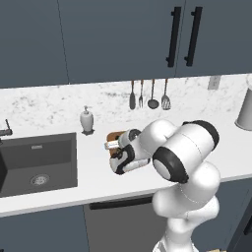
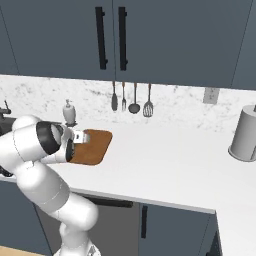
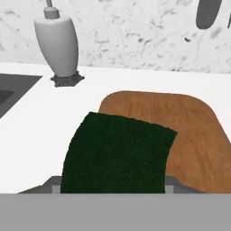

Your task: Pick up the sponge from the counter and clean the cutting board by briefly scrubbing or pressing down on the cutting board. Once finished, release the sponge.

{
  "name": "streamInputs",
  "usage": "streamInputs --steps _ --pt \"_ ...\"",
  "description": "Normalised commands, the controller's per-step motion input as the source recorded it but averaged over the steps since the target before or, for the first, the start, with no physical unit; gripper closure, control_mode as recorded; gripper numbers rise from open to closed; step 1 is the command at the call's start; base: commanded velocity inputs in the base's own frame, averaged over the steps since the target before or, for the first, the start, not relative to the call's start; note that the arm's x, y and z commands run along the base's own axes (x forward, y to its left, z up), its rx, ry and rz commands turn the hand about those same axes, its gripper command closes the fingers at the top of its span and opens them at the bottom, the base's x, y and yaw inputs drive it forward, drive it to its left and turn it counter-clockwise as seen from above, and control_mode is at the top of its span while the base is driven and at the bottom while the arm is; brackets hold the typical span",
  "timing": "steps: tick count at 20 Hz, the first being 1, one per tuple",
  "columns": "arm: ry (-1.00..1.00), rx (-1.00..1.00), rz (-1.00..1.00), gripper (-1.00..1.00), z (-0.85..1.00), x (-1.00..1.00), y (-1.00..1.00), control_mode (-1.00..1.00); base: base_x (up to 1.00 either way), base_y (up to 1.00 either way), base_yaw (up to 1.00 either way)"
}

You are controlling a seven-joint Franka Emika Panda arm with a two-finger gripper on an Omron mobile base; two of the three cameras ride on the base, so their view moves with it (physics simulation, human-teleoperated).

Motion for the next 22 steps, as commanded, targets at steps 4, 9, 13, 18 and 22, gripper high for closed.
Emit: streamInputs --steps 4,9,13,18,22 --pt "0.00 0.01 0.02 1.00 -0.43 -0.01 0.27 -1.00 0.00 0.00 0.00" --pt "-0.06 0.00 0.01 1.00 -0.58 0.00 0.17 -1.00 0.00 0.00 0.00" --pt "-0.06 0.00 0.00 1.00 -0.56 0.00 0.23 -1.00 0.00 0.00 0.00" --pt "-0.14 0.00 0.00 1.00 -0.55 0.02 0.26 -1.00 0.00 0.00 0.00" --pt "-0.18 0.00 0.00 1.00 -0.30 0.03 0.10 -1.00 0.00 0.00 0.00"
